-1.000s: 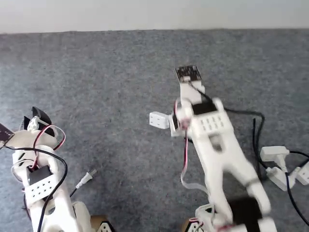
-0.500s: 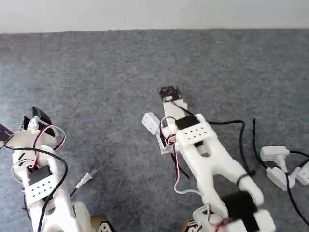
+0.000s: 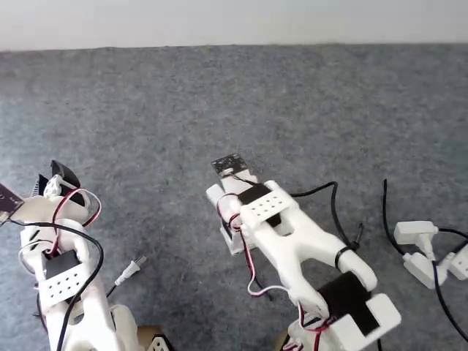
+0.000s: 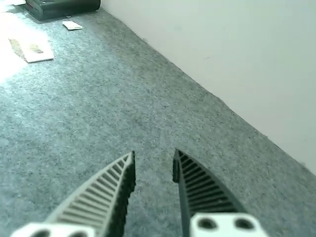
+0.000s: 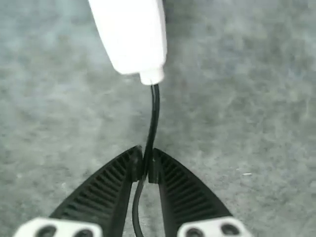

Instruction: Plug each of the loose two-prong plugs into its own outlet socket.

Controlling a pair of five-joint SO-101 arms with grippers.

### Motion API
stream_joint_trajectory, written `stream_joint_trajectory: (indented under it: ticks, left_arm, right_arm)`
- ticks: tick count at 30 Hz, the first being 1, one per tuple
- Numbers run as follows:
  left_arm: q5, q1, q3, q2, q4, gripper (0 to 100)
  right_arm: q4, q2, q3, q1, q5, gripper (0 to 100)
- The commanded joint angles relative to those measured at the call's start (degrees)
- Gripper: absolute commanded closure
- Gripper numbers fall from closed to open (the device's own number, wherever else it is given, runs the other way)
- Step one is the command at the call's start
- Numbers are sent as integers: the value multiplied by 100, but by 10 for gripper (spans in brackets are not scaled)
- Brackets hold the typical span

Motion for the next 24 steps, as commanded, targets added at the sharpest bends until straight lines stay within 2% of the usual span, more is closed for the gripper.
stream_joint_trajectory:
  ticks: [1,7,9,15,19,24]
  left_arm:
    - [0,44,-171,-97,-141,877]
    - [0,44,-171,-97,-141,877]
    - [0,44,-171,-97,-141,877]
    - [0,44,-163,-97,-141,877]
    - [0,44,-163,-97,-141,877]
    - [9,44,-145,-97,-141,877]
  right_arm:
    - [-84,-382,-237,-31,0,987]
    - [-75,-242,-229,497,237,837]
    - [-66,-259,-229,532,237,817]
    - [-66,-426,-492,532,484,871]
    - [-57,-743,-897,541,554,997]
    - [-75,-813,-1547,497,563,991]
